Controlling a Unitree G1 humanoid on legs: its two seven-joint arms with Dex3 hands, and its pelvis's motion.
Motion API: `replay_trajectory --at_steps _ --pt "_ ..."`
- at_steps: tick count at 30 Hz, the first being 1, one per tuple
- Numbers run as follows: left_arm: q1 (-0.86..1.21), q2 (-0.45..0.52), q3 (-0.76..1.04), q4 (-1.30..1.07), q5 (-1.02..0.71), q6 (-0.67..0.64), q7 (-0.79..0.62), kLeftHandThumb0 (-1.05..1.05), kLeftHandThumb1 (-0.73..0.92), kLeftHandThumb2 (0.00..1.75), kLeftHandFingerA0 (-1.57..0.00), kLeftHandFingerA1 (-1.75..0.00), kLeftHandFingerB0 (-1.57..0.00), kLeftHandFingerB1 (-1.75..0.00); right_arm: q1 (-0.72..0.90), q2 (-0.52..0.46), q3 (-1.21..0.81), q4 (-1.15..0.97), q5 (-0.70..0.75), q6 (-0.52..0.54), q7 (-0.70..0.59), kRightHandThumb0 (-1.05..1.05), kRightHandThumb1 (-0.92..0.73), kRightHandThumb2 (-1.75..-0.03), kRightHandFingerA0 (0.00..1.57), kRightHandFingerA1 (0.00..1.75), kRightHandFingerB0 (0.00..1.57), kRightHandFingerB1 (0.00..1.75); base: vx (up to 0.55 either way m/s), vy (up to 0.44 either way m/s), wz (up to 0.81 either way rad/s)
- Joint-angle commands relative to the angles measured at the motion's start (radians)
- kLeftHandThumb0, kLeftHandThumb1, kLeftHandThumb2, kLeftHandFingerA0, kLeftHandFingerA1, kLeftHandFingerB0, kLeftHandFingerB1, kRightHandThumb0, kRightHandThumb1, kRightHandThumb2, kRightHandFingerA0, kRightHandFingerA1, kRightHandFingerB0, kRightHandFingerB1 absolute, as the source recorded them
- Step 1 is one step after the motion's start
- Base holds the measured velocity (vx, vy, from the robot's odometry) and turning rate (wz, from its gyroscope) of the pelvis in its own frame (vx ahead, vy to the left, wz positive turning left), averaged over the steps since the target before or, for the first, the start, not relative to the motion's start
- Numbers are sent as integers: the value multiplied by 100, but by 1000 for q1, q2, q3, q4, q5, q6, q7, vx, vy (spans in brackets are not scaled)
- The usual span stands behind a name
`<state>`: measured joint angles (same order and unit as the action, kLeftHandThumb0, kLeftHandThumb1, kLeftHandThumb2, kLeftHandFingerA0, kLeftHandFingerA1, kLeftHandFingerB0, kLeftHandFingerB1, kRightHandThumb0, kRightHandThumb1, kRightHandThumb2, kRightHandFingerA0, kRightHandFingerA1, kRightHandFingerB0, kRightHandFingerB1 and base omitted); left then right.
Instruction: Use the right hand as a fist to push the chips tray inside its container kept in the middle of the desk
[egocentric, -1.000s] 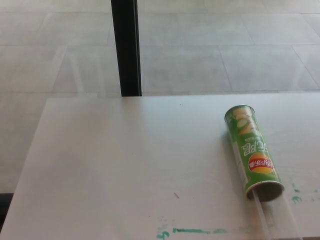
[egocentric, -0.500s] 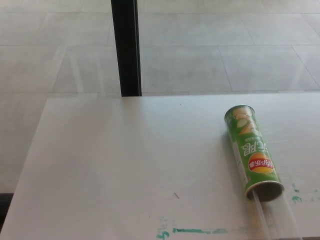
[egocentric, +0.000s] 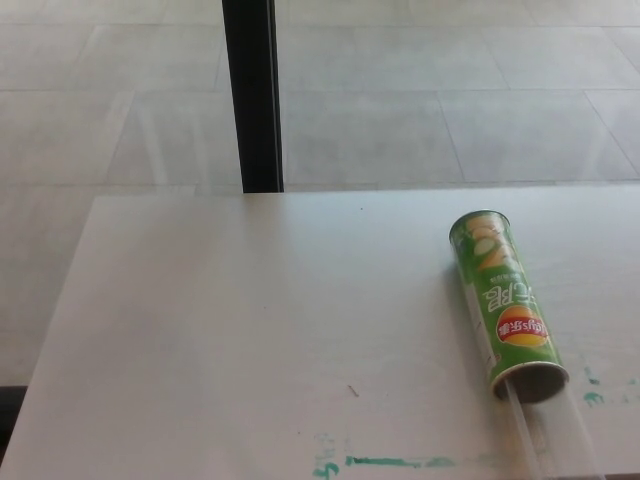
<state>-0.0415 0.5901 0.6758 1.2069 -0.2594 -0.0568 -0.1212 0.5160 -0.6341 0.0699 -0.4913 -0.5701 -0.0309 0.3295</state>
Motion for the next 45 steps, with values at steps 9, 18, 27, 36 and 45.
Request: replay_trajectory --at_steps 9,18,27,36,45 --pt "42 44 6 18 -23 -40 -3 -74 92 69 -58 -58 -51 -48 -219 -101 137 245 -484 112 -40 -64 -68 -60 89 103 60 49 0 0 0" --pt "54 37 -2 10 -16 -57 -5 -76 92 69 -57 -59 -50 -49 -224 -96 132 238 -493 123 -48 -64 -68 -60 93 104 66 49 0 0 0" --pt "61 30 -3 6 -16 -62 -2 -75 92 70 -55 -59 -49 -49 -268 -74 125 238 -507 119 -54 -65 -65 -62 92 127 51 47 0 0 0" --pt "55 32 -9 28 -18 -64 -2 -74 92 70 -55 -58 -50 -49 -250 -31 111 182 -500 109 -114 -64 -68 -61 93 120 52 44 0 0 0" --pt "59 33 -8 27 -28 -68 -4 -76 92 69 -56 -59 -51 -49 -205 5 94 121 -464 62 -180 -64 -70 -61 91 126 50 47 0 0 0"
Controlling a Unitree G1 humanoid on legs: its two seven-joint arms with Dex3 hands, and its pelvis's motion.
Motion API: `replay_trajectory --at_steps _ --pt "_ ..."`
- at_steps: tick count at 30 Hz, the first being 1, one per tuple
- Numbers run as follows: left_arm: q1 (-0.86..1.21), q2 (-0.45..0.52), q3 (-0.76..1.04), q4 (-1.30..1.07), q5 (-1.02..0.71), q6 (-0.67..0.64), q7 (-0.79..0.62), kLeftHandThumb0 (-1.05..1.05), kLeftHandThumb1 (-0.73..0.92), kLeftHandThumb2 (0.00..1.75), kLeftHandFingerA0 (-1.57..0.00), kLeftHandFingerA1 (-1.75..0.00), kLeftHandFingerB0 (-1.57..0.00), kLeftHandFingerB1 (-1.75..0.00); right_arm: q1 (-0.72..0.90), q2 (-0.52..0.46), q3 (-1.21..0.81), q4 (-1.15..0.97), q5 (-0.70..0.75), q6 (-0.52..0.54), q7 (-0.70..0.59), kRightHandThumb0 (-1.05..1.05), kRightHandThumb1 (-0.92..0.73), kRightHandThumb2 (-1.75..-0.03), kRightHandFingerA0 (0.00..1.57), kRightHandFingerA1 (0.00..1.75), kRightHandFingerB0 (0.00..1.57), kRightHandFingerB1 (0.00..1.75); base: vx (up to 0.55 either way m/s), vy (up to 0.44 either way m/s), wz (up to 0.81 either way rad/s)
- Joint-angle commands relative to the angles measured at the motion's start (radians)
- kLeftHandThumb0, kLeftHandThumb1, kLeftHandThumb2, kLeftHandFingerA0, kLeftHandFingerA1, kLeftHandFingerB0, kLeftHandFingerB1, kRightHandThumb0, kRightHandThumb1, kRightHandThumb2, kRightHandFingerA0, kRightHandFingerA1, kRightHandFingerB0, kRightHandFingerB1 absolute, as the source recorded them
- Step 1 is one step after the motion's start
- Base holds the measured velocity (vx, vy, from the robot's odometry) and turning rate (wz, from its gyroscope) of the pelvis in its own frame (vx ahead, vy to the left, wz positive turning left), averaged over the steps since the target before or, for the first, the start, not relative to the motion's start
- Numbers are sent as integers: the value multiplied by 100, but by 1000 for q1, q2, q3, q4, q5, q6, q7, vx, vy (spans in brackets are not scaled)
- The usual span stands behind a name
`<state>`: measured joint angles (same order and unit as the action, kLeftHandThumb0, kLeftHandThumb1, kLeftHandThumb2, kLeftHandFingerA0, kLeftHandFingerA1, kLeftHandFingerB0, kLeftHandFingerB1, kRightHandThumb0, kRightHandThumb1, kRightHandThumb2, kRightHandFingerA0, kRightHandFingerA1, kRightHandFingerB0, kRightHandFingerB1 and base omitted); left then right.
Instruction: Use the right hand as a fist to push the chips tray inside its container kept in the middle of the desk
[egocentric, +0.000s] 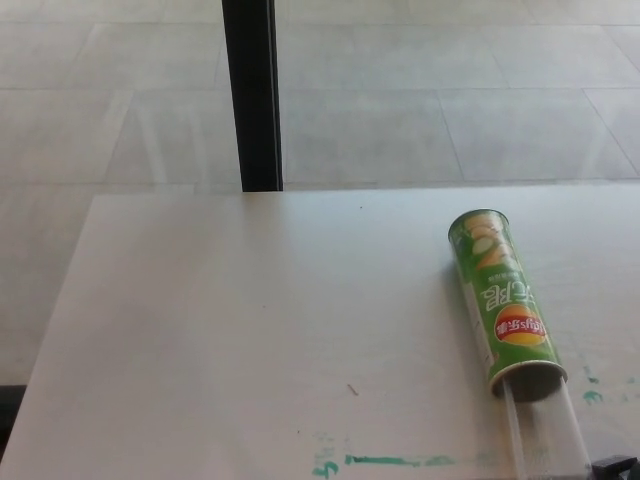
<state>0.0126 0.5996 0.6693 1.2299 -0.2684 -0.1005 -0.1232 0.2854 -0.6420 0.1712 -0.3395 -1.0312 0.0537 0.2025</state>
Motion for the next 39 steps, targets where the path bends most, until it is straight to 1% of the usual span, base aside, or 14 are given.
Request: replay_trajectory --at_steps 1,10,12,14,15,17,18,21,22,26,30,33,37,39 --pt "7 23 0 3 -22 -27 -6 -75 92 70 -54 -60 -50 -49 32 13 -12 -29 4 -29 -60 -64 -69 -62 90 134 49 51 0 0 0" --pt "7 24 -4 16 -31 -39 -12 -75 92 71 -53 -56 -47 -48 76 2 -41 -70 25 -19 4 -61 -73 -62 86 114 47 46 0 0 0" --pt "2 24 -6 11 -33 -33 -9 -75 92 71 -53 -59 -46 -49 88 5 -55 -69 30 -25 -25 -60 -68 -61 92 121 54 48 0 0 0" --pt "-1 24 -6 13 -35 -30 -2 -75 92 70 -55 -59 -49 -49 94 -3 -55 -103 2 20 68 -61 -70 -62 91 124 53 47 0 0 0" --pt "-1 25 -6 12 -37 -25 -3 -76 92 69 -55 -59 -50 -49 99 -11 -56 -119 -28 38 108 -62 -68 -61 98 115 58 47 0 0 0" --pt "1 27 -16 11 -27 -31 -2 -74 92 72 -55 -59 -49 -50 105 -19 -58 -150 -51 80 214 -63 -68 -61 96 92 60 48 0 0 0" --pt "0 24 -18 8 -26 -35 0 -74 92 72 -54 -58 -47 -48 95 -33 -58 -168 -62 102 296 -61 -69 -61 82 66 59 48 0 0 0" --pt "1 19 -13 5 -34 -43 -8 -74 92 72 -52 -58 -46 -49 87 -67 -69 -232 -67 156 508 -59 -69 -61 82 65 63 50 0 0 0" --pt "-1 23 -12 8 -35 -42 -9 -74 92 70 -55 -58 -48 -48 91 -73 -71 -250 -79 152 524 -59 -68 -60 89 69 70 50 0 0 0" --pt "-3 24 -11 6 -37 -32 -2 -74 92 69 -56 -59 -51 -49 126 -72 -89 -325 -89 156 570 -59 -71 -60 86 74 75 52 0 0 0" --pt "0 19 -23 6 -25 -50 -8 -74 92 71 -54 -58 -48 -49 149 -82 -108 -432 -86 163 667 -62 -75 -63 81 73 70 51 0 0 0" --pt "-1 20 -26 2 -22 -46 12 -75 92 70 -59 -60 -52 -50 156 -87 -117 -474 -81 163 700 -62 -74 -63 86 79 70 51 0 0 0" --pt "-1 18 -22 4 -30 -42 9 -73 92 69 -58 -58 -51 -49 178 -96 -136 -555 -61 160 740 -62 -74 -63 89 71 66 46 0 0 0" --pt "-3 14 -14 10 -38 -44 2 -74 92 69 -57 -57 -51 -49 201 -97 -147 -613 -48 155 756 -64 -75 -63 93 80 66 46 0 0 0"
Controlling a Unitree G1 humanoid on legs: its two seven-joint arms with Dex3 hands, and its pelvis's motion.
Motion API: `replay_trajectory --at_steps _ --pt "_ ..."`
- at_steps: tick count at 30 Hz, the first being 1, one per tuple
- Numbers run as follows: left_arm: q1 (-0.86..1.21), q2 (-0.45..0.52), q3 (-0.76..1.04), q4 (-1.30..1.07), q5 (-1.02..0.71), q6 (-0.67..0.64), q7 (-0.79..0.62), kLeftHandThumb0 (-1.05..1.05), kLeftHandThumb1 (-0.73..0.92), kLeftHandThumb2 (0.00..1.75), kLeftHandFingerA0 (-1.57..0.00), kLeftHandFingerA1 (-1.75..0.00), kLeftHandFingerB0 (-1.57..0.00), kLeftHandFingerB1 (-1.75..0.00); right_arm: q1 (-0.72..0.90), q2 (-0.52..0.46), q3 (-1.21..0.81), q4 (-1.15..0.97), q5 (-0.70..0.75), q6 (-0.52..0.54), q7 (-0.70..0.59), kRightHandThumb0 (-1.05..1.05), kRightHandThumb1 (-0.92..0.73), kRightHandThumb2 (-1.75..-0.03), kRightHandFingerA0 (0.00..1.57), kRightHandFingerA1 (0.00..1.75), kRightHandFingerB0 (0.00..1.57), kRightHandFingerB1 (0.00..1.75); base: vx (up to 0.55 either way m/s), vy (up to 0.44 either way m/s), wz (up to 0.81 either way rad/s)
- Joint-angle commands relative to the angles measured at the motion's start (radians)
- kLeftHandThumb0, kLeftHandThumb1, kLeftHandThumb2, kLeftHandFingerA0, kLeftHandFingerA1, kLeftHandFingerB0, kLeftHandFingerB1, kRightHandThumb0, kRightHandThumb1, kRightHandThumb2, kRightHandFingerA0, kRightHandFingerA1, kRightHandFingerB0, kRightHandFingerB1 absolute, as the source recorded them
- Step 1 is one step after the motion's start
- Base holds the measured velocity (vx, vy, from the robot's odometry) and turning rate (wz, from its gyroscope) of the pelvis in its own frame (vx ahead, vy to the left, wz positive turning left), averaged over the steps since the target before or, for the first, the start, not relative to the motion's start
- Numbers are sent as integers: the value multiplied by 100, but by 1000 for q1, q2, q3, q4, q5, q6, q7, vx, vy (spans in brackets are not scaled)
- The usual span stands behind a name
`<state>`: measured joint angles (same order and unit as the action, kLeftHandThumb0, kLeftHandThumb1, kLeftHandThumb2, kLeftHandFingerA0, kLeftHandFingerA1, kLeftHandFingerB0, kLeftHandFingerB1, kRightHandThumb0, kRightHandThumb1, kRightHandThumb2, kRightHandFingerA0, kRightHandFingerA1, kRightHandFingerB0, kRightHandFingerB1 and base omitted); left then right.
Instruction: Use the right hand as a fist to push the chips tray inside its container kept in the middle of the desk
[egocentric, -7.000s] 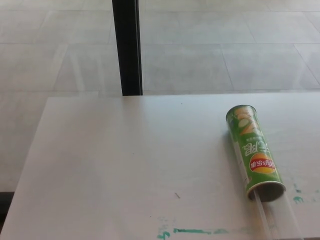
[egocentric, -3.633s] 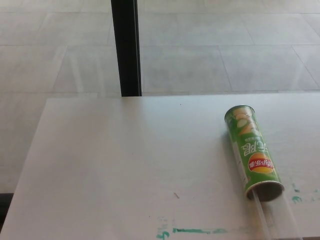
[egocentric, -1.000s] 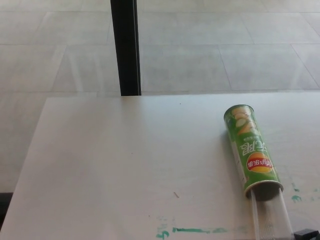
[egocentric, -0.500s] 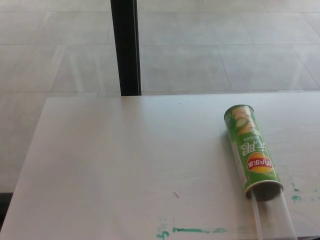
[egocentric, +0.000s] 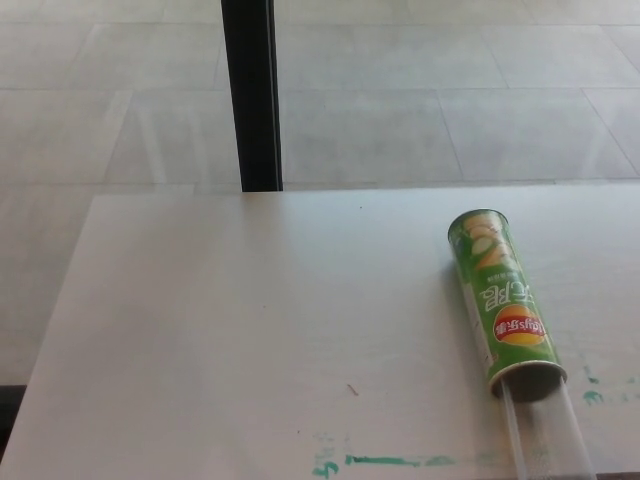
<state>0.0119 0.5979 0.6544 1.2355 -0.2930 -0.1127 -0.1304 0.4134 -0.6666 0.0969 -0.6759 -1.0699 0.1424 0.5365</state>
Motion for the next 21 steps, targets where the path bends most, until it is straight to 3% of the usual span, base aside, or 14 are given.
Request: replay_trajectory --at_steps 1,3,7,10,13,21 --pt "1 16 1 0 -14 -30 9 -75 92 68 -57 -60 -52 -50 80 -75 -76 -294 1 63 428 -64 -75 -63 94 83 67 46 0 0 0" --pt "2 17 -1 -6 -13 -27 12 -75 92 70 -56 -61 -51 -50 105 -72 -85 -329 18 54 421 -66 -75 -63 93 73 68 45 0 0 0" --pt "0 17 -1 -6 -12 -27 12 -75 92 71 -54 -60 -49 -50 124 -59 -90 -371 24 39 423 -67 -75 -63 94 79 69 46 0 0 0" --pt "-4 17 4 -4 -18 -19 19 -75 92 69 -58 -61 -52 -50 146 -15 -96 -371 36 1 407 -66 -75 -63 89 66 69 45 0 0 0" --pt "-4 14 0 -7 -16 -23 14 -75 92 70 -56 -59 -50 -49 144 -20 -96 -371 37 -12 426 -65 -76 -63 91 72 67 46 0 0 0" --pt "-6 14 -4 -3 -12 -20 24 -74 92 69 -58 -58 -51 -49 171 -17 -94 -371 12 -15 444 -65 -74 -63 89 65 68 46 0 0 0"
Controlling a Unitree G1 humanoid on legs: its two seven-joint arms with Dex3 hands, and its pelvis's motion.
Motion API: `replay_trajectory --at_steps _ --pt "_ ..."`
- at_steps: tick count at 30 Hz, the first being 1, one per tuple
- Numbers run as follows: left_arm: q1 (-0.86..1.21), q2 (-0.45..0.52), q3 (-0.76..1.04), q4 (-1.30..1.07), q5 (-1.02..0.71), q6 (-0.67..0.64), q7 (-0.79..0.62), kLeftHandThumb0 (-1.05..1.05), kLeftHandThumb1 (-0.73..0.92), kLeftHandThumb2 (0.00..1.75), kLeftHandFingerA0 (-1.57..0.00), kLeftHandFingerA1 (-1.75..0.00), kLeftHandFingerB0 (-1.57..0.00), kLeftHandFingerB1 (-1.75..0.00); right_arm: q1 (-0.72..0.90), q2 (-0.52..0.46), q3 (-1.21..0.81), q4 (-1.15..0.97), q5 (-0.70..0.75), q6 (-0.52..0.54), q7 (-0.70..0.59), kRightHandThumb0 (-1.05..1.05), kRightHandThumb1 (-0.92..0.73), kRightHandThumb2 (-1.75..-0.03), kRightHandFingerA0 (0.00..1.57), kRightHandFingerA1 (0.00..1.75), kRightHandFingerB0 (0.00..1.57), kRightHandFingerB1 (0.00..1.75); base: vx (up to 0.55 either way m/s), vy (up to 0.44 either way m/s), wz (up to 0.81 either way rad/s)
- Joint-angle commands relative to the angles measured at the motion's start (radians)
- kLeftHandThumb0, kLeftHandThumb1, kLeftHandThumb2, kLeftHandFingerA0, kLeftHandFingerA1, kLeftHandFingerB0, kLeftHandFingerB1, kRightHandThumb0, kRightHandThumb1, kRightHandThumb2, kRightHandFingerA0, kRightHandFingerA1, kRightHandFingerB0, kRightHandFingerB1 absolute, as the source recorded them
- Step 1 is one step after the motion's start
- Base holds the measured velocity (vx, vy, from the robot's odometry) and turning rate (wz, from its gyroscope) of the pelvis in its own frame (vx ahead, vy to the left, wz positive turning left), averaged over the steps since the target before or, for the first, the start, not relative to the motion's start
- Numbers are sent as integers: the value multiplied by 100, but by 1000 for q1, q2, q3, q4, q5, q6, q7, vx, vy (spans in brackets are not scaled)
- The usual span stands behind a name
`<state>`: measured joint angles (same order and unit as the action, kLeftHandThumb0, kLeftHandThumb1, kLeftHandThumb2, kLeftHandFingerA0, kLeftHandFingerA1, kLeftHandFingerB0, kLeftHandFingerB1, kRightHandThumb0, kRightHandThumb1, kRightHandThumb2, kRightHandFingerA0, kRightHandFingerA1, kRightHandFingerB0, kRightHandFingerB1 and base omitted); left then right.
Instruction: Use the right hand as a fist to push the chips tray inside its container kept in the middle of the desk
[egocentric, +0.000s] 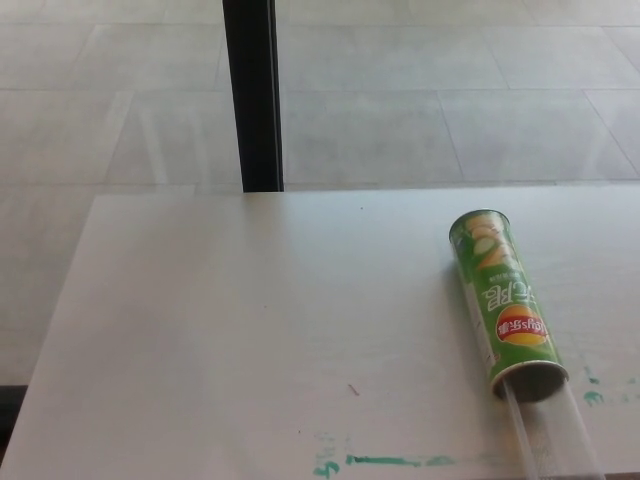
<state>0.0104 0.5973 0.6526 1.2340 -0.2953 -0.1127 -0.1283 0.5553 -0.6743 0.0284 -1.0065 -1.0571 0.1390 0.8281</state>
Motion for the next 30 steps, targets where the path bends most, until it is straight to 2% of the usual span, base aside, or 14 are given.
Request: replay_trajectory --at_steps 1,5,6,7,8,9,10,12,16,20,21,23,24,30 --pt "-1 11 -4 -1 -8 -28 22 -74 92 69 -59 -59 -52 -49 15 -14 -25 -37 -4 -5 169 -65 -75 -63 86 61 66 45 0 0 0" --pt "1 9 3 -6 -19 -27 12 -75 92 69 -56 -59 -51 -50 -34 -7 -12 -15 -26 -6 206 -67 -75 -63 87 67 66 46 0 0 0" --pt "2 10 2 -2 -17 -27 14 -76 92 69 -56 -58 -50 -49 -45 10 -4 9 -27 -6 177 -64 -74 -62 91 81 63 46 0 0 0" --pt "2 11 1 0 -16 -27 15 -76 92 69 -56 -58 -50 -49 -52 20 -2 19 -28 -7 168 -64 -74 -62 91 81 63 46 0 0 0" --pt "3 11 2 0 -17 -27 14 -76 92 70 -55 -58 -49 -49 -61 26 1 28 -36 -11 165 -62 -60 -104 83 80 56 62 0 0 0" --pt "4 12 3 0 -18 -27 14 -76 92 70 -55 -58 -49 -49 -72 33 9 40 -48 -17 157 -62 -60 -104 83 80 56 62 0 0 0" --pt "5 11 3 -1 -19 -25 11 -76 92 70 -54 -57 -49 -49 -82 39 14 61 -52 -27 135 -64 -74 -62 91 77 64 47 0 0 0" --pt "9 9 0 -8 -16 -32 16 -77 92 70 -55 -59 -50 -49 -116 62 35 118 -73 -37 89 -63 -73 -62 91 75 63 46 0 0 0" --pt "9 6 3 -5 -19 -42 17 -74 92 69 -58 -60 -52 -50 -176 120 78 249 -101 -55 -43 -66 -74 -62 93 94 61 49 0 0 0" --pt "6 10 4 -3 -21 -30 16 -76 92 69 -56 -60 -51 -49 -217 134 105 321 -126 -59 -58 -66 -74 -62 84 80 58 48 0 0 0" --pt "5 10 5 -3 -24 -30 13 -76 92 68 -57 -62 -52 -49 -225 139 109 331 -128 -57 -62 -65 -74 -62 90 94 60 48 0 0 0" --pt "2 12 2 -3 -20 -32 14 -76 92 69 -58 -62 -53 -50 -248 142 120 358 -137 -57 -71 -65 -74 -62 91 94 60 48 0 0 0" --pt "0 14 -3 1 -13 -38 17 -76 92 69 -58 -60 -53 -50 -253 153 124 370 -131 -53 -87 -66 -73 -62 89 83 59 48 0 0 0" --pt "5 14 -10 -12 -10 -39 20 -76 92 68 -59 -60 -53 -50 -250 167 143 397 -137 -57 -122 -65 -72 -61 93 90 62 48 0 0 0"
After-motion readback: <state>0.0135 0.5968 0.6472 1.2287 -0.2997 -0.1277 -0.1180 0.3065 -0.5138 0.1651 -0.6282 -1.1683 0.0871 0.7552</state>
